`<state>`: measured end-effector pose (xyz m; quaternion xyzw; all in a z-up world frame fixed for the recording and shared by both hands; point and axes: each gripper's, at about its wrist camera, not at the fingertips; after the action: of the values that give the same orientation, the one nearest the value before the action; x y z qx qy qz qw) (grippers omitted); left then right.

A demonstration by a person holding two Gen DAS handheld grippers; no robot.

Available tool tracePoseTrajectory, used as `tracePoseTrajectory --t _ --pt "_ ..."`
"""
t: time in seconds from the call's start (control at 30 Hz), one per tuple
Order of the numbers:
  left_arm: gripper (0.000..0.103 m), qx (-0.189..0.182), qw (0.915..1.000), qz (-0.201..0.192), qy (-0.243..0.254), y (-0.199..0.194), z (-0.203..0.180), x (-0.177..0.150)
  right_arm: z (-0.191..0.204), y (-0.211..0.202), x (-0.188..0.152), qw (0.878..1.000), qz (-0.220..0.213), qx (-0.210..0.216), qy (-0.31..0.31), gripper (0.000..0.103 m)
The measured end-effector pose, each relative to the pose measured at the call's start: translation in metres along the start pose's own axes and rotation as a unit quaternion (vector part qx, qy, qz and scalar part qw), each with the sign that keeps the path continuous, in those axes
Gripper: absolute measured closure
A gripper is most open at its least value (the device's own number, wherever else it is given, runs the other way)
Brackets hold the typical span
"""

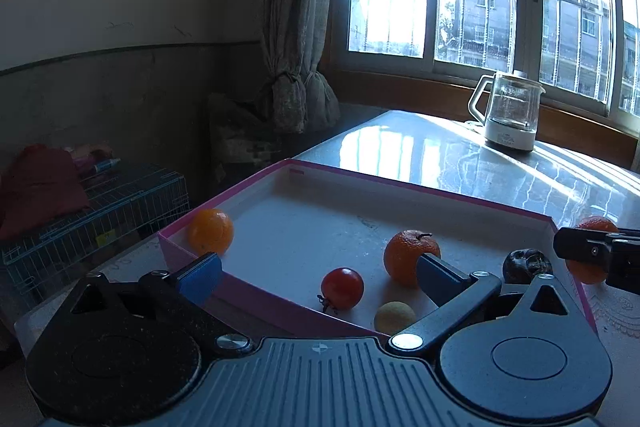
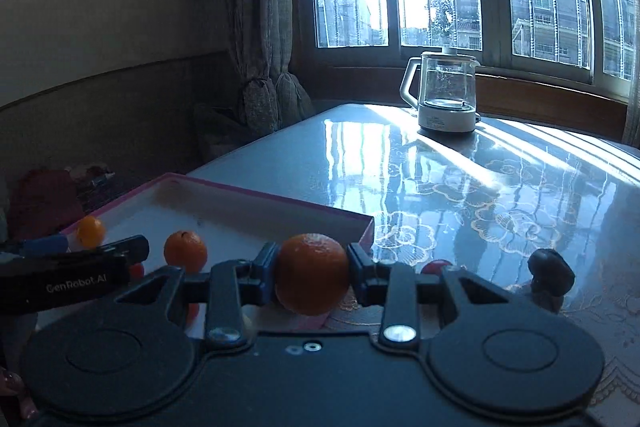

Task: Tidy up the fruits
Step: 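Open the left tool to drop its mandarin while the right tool drops its mandarin in the tray, then move the right tool to the dark brown fruit and close on it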

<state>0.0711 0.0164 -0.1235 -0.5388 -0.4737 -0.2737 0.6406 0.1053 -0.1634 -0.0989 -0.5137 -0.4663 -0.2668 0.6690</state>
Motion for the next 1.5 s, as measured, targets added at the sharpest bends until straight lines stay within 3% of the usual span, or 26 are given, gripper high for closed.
tracePoseTrajectory --t 0.1,0.6,1.03,1.5 --pt "0.001 -0.011 0.9998 -0.014 -0.001 -0.005 0.003 -0.001 0.013 0.012 0.006 1.0 0.007 0.019 -0.01 0.067" --pt "0.001 -0.043 0.999 0.011 -0.002 -0.008 0.015 -0.01 0.032 0.05 0.008 0.996 0.063 0.061 -0.032 0.067" --pt "0.001 -0.062 0.998 0.009 0.002 -0.015 0.011 -0.017 0.024 0.035 0.006 0.998 0.038 0.051 -0.017 0.063" --pt "0.001 -0.133 0.9892 -0.022 0.059 -0.042 -0.026 -0.02 -0.033 -0.012 -0.012 0.999 0.019 -0.023 0.039 0.063"
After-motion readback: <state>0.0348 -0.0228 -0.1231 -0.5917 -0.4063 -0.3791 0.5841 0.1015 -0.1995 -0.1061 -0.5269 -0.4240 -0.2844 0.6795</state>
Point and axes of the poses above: each gripper's, at about its wrist camera, not at the fingertips, and y roughly the way its jaws point, z to its left, x to its top, and after that the axes turned 1 degree about z, right-handed
